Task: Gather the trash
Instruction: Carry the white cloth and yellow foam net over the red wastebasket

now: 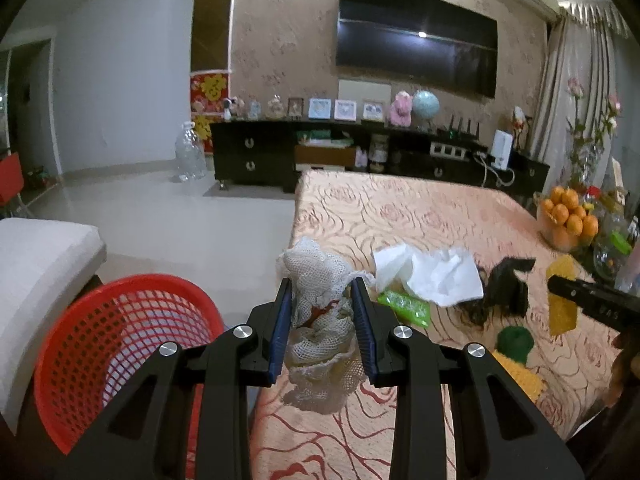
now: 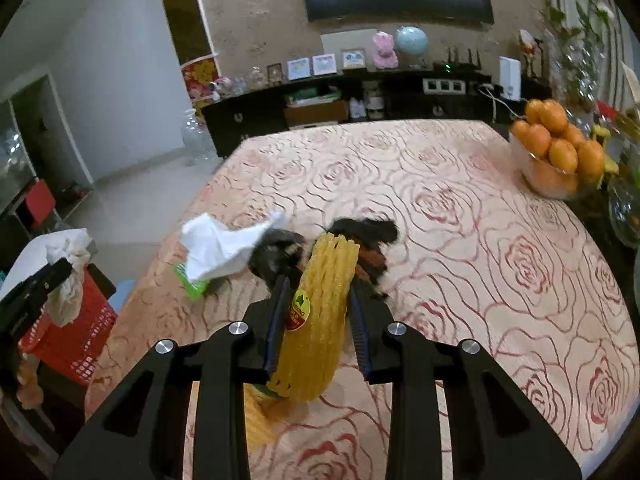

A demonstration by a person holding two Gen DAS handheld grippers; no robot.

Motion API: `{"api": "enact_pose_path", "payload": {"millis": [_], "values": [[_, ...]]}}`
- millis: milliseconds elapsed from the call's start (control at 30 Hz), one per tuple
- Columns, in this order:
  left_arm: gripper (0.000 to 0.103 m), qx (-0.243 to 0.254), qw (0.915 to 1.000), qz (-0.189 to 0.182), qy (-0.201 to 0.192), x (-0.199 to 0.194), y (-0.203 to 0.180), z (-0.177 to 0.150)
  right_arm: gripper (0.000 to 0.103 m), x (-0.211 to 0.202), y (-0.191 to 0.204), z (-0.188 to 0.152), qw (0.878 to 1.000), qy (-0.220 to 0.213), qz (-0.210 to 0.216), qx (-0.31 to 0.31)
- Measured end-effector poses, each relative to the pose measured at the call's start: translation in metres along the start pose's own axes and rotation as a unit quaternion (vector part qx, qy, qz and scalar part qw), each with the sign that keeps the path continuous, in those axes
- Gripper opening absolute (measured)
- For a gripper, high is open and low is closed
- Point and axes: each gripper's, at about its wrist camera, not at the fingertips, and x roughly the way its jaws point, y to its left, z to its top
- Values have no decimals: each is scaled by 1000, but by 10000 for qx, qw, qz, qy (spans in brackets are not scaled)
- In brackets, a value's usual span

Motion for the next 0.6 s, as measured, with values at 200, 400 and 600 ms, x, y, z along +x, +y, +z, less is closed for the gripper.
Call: {"api": "enact_pose_path", "payload": {"millis": [200, 400, 600], "values": [[28, -142, 9992, 276, -251, -18, 21, 16, 29, 0, 32, 15, 9992, -96, 212, -312], [28, -210, 9963, 708, -434, -34, 46, 26, 29, 1, 62, 31, 9974, -157, 509, -495], [28, -347, 9909, 1197, -514, -47, 80, 27, 29, 1, 102, 50, 9930, -261, 775, -847]]}}
